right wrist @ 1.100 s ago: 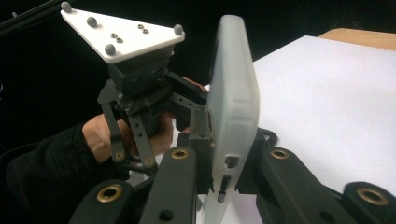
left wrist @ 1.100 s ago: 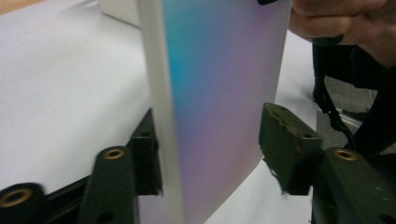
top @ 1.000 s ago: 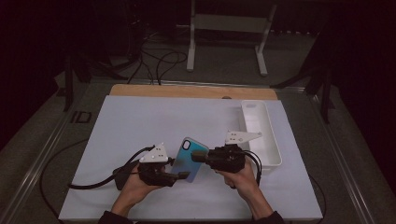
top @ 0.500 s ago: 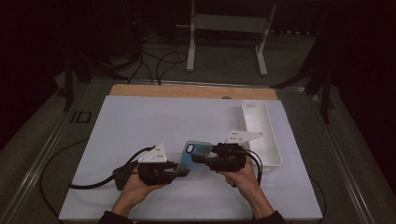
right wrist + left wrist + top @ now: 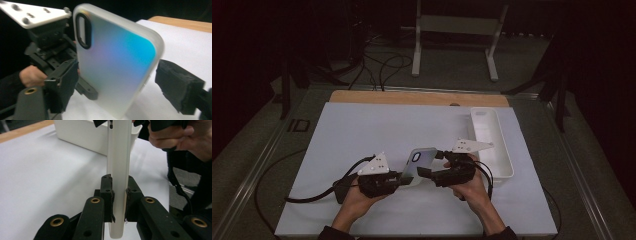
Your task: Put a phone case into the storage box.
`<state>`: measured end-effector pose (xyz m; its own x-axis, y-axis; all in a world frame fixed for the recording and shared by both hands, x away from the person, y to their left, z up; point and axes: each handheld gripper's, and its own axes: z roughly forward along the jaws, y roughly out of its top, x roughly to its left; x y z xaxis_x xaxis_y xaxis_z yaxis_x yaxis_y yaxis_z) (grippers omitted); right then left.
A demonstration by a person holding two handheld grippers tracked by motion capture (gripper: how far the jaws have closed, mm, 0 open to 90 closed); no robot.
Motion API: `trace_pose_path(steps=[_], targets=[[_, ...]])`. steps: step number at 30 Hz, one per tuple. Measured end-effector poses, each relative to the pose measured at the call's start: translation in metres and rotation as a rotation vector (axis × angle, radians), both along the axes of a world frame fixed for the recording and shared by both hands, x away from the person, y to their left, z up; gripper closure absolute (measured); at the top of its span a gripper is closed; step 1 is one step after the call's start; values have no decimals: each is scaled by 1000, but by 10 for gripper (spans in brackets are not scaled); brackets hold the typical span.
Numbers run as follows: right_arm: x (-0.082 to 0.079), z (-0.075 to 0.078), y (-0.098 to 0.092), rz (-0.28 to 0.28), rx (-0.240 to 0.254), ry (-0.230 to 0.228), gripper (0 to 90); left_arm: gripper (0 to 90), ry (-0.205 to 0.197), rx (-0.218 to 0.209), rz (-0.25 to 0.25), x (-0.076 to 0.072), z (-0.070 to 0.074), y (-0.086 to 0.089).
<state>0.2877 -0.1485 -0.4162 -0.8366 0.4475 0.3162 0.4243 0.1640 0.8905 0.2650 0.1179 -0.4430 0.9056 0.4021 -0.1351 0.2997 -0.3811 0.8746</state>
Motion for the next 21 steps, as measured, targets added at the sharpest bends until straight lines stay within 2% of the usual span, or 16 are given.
trace_pose_path(steps=[2,9,15,21], targets=[[-1,1,0,-23,-7,-2,143,806,-4,3,17,0,0,0],[-6,7,2,-110,-32,-1,141,806,1,17,44,1,-1,0],[-9,13,7,-145,-41,16,144,805,6,31,67,3,-3,-1],[-11,15,13,-155,-42,24,145,806,6,35,89,3,-4,-2]])
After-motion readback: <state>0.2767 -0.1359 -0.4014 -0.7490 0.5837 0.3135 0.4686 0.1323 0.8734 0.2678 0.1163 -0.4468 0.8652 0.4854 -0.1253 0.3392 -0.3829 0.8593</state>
